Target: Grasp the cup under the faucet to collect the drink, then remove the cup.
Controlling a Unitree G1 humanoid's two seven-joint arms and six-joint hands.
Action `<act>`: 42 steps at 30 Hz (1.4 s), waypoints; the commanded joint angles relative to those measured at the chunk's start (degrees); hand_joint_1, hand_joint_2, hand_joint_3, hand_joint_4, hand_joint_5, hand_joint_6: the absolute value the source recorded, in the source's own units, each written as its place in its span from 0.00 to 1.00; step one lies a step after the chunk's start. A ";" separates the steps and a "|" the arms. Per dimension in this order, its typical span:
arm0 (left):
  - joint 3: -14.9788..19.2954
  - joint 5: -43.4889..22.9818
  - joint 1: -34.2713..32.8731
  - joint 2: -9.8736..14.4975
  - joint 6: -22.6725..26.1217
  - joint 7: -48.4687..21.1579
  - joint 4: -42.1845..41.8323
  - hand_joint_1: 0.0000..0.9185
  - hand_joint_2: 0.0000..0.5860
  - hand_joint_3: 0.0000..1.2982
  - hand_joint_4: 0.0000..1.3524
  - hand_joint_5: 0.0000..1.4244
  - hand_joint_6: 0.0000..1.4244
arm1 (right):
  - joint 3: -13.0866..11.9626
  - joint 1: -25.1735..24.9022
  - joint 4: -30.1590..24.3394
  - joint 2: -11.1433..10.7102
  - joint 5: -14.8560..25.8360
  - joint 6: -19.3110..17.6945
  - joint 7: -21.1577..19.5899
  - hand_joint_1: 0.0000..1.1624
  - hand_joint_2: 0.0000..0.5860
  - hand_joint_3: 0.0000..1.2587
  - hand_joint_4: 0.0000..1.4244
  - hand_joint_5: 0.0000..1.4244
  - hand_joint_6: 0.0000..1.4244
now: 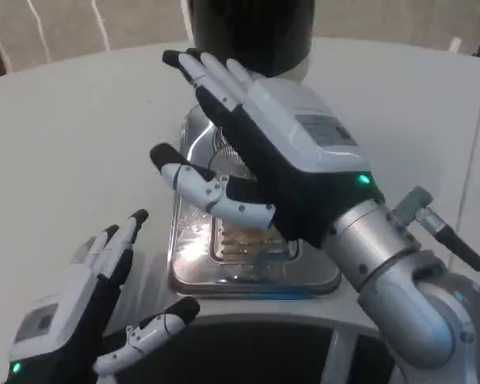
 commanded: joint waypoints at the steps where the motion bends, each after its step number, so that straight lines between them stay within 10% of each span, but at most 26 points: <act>1: -0.45 0.43 -1.08 0.59 1.71 0.37 1.11 0.00 0.22 0.00 0.00 0.00 0.00 | 3.18 0.04 -2.42 1.21 -4.30 0.08 3.87 0.13 0.77 0.04 0.00 0.00 0.01; 18: -2.29 -2.72 -14.44 -0.54 1.78 3.53 13.68 0.27 0.10 0.00 0.00 0.00 0.00 | 3.41 4.03 -6.01 4.58 -14.58 0.08 9.08 0.15 0.79 0.04 0.00 0.00 0.00; 42: -5.37 -8.43 -28.31 -4.90 -7.11 7.43 31.55 0.42 0.10 0.00 0.00 0.00 0.00 | -0.26 4.67 -6.22 4.70 -13.08 -1.80 10.98 0.20 0.80 0.04 0.00 0.00 0.00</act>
